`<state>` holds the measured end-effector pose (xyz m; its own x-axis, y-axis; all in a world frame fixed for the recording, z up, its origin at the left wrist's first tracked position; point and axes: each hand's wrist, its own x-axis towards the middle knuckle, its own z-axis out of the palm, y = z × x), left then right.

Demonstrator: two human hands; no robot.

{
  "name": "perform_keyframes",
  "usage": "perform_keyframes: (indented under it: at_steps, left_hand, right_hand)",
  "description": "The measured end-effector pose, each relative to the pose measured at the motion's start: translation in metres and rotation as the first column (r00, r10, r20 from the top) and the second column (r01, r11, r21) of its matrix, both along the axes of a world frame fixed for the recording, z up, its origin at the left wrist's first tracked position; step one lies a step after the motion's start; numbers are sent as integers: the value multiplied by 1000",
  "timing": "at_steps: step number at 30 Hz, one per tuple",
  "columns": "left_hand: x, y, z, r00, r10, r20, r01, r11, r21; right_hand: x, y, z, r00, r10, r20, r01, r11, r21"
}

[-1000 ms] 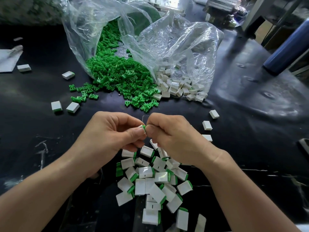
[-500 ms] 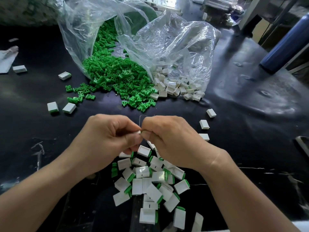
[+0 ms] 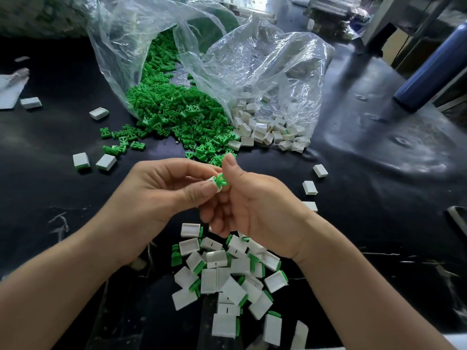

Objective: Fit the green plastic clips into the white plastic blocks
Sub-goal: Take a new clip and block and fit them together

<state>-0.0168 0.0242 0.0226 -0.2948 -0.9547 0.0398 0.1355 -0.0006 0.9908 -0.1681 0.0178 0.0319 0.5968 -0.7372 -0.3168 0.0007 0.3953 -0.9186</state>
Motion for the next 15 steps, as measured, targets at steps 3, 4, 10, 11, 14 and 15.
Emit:
perform_keyframes:
  at_steps: [3, 4, 10, 11, 14, 15]
  left_hand:
    - [0, 1, -1, 1000, -26, -17, 26, 1000, 0]
    - [0, 1, -2, 1000, -26, -13, 26, 1000, -3]
    - [-1, 2, -3, 1000, -21, -10, 21, 1000, -1]
    - [-1, 2, -3, 1000, -22, -11, 22, 1000, 1]
    - [-1, 2, -3, 999, -34, -29, 34, 999, 19]
    - [-1, 2, -3, 999, -37, -31, 38, 999, 24]
  right_hand:
    - [1, 1, 0, 997, -36, 62, 31, 996, 81]
    - [2, 1, 0, 996, -52, 67, 46, 995, 85]
    - [5, 4, -1, 995, -79, 58, 77, 996, 50]
    - [6, 4, -2, 995, -80, 63, 77, 996, 47]
    - [7, 5, -4, 992, -104, 65, 103, 995, 9]
    - [7, 5, -5, 992, -107, 61, 108, 994, -12]
